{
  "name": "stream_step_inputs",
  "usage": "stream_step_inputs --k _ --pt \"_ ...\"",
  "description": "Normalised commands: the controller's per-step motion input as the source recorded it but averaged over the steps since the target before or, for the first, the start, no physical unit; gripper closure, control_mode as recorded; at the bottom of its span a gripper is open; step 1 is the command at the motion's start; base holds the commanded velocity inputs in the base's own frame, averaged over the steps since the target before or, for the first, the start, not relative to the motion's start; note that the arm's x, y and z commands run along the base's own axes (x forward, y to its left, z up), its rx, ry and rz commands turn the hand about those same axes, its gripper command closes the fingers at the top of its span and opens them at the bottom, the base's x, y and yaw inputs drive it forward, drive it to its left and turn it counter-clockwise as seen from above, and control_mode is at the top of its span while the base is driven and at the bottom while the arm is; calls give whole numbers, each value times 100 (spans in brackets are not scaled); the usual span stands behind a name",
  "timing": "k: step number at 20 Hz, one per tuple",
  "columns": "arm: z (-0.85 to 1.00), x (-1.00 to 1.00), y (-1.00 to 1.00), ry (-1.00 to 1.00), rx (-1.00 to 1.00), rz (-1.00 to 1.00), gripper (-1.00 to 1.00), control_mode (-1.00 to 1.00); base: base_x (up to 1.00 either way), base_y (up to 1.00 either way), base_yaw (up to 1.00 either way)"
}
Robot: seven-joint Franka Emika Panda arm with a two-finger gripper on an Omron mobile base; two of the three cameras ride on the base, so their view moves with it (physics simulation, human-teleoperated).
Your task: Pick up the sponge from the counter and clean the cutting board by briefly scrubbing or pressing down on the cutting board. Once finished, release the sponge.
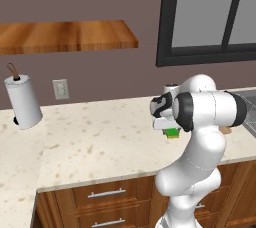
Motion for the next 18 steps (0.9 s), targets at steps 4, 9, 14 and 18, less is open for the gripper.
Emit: stream_step_inputs --k 4,9,14,18 --pt "8 0 0 0 0 0 -100 -100 0 0 0" --pt "49 -6 0 -8 0 0 -100 -100 0 0 0" --pt "67 -52 0 -14 0 0 -100 -100 0 0 0" --pt "55 -92 22 -24 0 0 -100 -100 0 0 0"
